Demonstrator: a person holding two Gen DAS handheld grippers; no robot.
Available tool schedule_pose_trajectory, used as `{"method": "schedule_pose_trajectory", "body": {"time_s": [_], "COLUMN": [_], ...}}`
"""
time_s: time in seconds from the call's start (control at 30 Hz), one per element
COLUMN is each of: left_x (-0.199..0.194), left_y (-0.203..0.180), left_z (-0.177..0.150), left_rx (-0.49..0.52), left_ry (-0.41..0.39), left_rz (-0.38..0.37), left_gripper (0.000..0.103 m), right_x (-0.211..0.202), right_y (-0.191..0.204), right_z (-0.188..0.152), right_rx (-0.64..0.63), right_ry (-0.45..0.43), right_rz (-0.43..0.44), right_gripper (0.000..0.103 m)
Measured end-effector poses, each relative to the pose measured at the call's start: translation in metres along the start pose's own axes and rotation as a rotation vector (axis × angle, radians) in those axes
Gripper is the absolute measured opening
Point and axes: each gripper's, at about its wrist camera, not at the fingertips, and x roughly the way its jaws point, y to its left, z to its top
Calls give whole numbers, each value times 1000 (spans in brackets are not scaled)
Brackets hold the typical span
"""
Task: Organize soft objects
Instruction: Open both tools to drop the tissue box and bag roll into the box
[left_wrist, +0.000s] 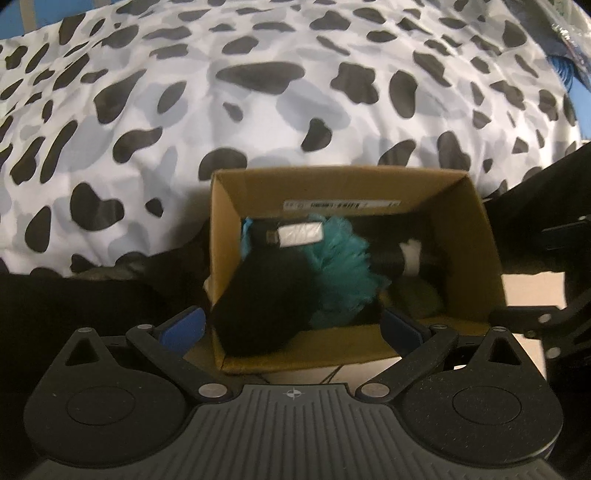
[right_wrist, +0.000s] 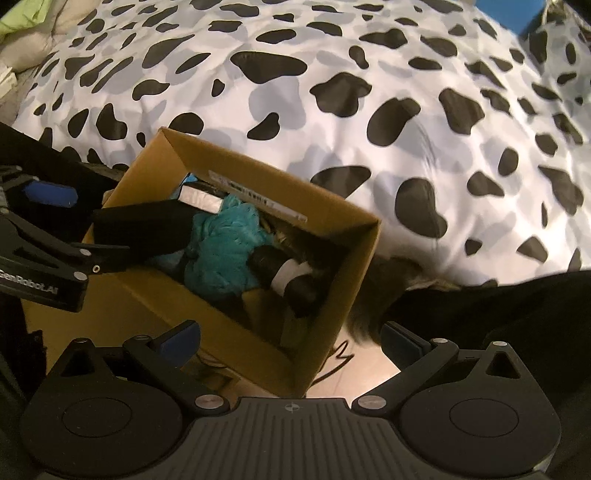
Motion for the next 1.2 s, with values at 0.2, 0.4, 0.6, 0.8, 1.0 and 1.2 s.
{"method": "schedule_pose_trajectory", "body": {"time_s": [0.2, 0.4, 0.6, 0.8, 1.0, 1.2], "left_x": [1, 1, 1, 1, 2, 2], "left_y": [1, 0, 0, 0, 0, 0], "left_z": [-3, -4, -3, -3, -3, -3], "left_rx": [-4, 3, 9, 11, 10, 11], "left_ry": [1, -3, -1, 2, 3, 4], "left_rz": [16, 20, 20, 23, 24, 24], "left_gripper": [103, 103, 103, 103, 103, 103], "right_x": [4, 5, 5, 6, 6, 6], "right_y": [4, 4, 4, 4, 4, 5], "right_z": [0, 0, 0, 0, 1, 1], "right_rx": [-7, -5, -8, -8, -9, -9], "right_ry": [9, 11, 11, 11, 11, 11], "right_rz": [-12, -11, -14, -15, -15, -16], "right_gripper": [103, 103, 103, 103, 103, 103]}}
